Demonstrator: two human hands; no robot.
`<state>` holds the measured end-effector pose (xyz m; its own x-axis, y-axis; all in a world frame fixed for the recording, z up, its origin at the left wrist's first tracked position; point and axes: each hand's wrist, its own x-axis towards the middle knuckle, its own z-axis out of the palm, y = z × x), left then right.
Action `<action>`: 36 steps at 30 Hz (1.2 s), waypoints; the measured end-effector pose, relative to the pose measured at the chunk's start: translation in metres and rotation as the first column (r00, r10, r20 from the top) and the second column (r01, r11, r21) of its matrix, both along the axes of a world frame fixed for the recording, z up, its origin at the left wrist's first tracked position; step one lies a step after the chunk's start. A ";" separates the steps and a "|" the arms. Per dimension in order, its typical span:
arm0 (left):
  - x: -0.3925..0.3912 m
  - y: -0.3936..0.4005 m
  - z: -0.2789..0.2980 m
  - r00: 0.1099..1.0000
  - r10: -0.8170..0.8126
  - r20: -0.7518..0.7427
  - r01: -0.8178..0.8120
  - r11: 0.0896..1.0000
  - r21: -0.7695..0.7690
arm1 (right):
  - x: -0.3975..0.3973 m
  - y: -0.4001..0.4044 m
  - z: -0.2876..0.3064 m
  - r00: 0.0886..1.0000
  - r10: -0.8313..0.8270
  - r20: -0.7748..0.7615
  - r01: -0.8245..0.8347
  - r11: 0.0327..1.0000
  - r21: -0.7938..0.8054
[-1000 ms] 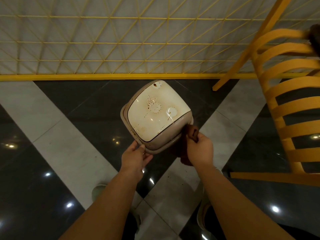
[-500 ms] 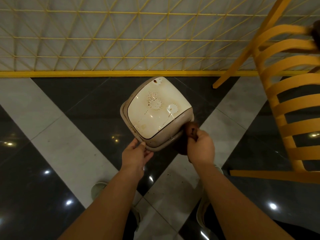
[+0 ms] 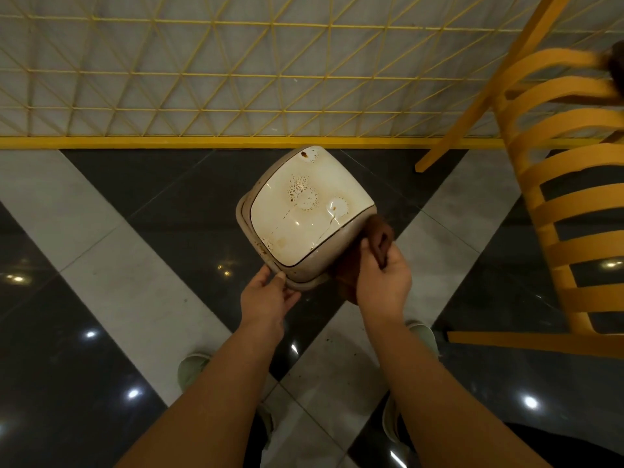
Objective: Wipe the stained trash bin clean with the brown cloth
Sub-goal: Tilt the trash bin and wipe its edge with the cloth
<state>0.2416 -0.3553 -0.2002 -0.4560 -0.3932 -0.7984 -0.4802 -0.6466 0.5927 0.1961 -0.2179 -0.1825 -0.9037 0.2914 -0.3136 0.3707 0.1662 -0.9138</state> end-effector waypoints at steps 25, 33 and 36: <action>0.000 -0.001 0.000 0.999 -0.018 -0.036 0.019 1.000 0.025 | -0.010 -0.001 0.006 0.949 0.202 -0.243 -0.154 0.967 0.202; 0.001 -0.001 -0.001 0.999 -0.027 -0.036 0.027 1.000 0.009 | -0.010 -0.007 -0.010 0.980 -0.103 0.173 0.110 0.994 -0.031; 0.000 0.001 -0.001 0.999 -0.011 -0.045 0.011 1.000 0.007 | 0.020 -0.011 -0.015 0.984 0.069 0.164 -0.075 0.997 0.025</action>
<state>0.2420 -0.3545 -0.2008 -0.4958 -0.3821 -0.7799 -0.4605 -0.6458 0.6091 0.2161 -0.2287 -0.1971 -0.8605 0.2393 -0.4498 0.4998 0.2252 -0.8363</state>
